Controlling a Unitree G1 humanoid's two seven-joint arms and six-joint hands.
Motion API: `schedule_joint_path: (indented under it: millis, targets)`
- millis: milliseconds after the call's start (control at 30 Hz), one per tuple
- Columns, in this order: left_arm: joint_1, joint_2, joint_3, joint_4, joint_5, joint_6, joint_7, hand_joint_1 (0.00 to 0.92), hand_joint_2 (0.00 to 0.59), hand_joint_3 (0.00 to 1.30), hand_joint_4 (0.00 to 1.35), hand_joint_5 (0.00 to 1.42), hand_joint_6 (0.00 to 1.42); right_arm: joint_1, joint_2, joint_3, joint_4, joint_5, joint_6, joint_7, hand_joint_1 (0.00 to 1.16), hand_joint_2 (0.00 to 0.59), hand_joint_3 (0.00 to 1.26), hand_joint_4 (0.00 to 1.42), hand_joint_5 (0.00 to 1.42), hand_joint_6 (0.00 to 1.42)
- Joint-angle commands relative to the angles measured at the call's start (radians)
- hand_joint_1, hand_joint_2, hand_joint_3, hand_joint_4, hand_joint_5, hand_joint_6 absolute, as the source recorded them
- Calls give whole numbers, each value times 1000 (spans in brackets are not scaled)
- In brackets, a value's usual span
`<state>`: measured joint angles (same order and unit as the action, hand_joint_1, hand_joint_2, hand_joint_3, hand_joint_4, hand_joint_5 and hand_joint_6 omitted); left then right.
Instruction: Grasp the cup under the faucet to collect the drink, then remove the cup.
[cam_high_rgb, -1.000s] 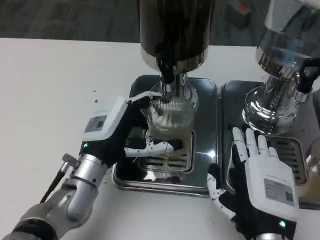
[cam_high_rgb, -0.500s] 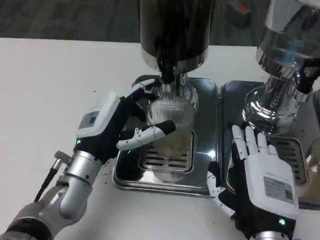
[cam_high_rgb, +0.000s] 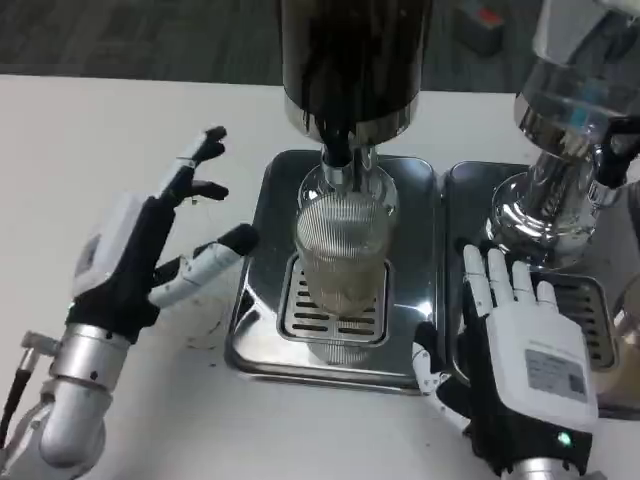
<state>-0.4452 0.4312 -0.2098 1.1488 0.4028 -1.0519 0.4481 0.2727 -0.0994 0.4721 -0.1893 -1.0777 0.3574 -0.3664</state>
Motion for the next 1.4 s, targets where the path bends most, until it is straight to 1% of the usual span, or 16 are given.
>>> schedule_joint_path:
  millis: [33,100,200,300,400,500,600,700,967,1200,1400]
  targets:
    - [53,27,57,-75,-89,-82,-106,0,53,28,1,201,125,-15,-16,-3,13,-11,10,26,432,496,0,0,0,0]
    - [72,29,78,-111,-132,-109,-151,0,55,27,0,196,121,-23,-23,-4,17,-8,7,35,429,496,0,0,0,0]
    - [92,29,99,-179,-251,-136,-281,0,66,20,0,162,118,-35,-26,-6,24,-3,6,36,425,497,0,0,0,0]
    - [97,26,103,-241,-378,-119,-432,0,68,2,0,138,111,-43,-23,-7,29,-2,6,30,422,497,0,0,0,0]
    - [86,19,103,-313,-505,-80,-594,0,68,1,0,121,105,-46,-22,-6,32,-4,5,23,419,497,0,0,0,0]
    - [73,9,109,-356,-561,-56,-700,0,73,15,0,128,103,-47,-18,-6,33,-3,7,20,417,497,0,0,0,0]
    - [42,-11,104,-367,-582,-34,-794,0,75,25,0,164,127,-45,-10,-8,34,0,12,13,415,497,0,0,0,0]
    - [10,-35,114,-352,-566,-22,-846,0,76,34,0,176,145,-39,1,-7,32,-5,18,2,411,493,0,0,0,0]
    - [-57,-79,128,-299,-489,-14,-865,0,75,45,0,153,96,-24,23,-10,21,-7,39,-15,402,489,0,0,0,0]
    - [-79,-103,129,-268,-479,-12,-897,0,80,59,0,144,88,-11,40,-7,12,-8,57,-26,397,488,0,0,0,0]
    - [-76,-126,115,-278,-461,-31,-922,0,82,81,0,153,87,-8,42,-8,13,-4,56,-27,394,488,0,0,0,0]
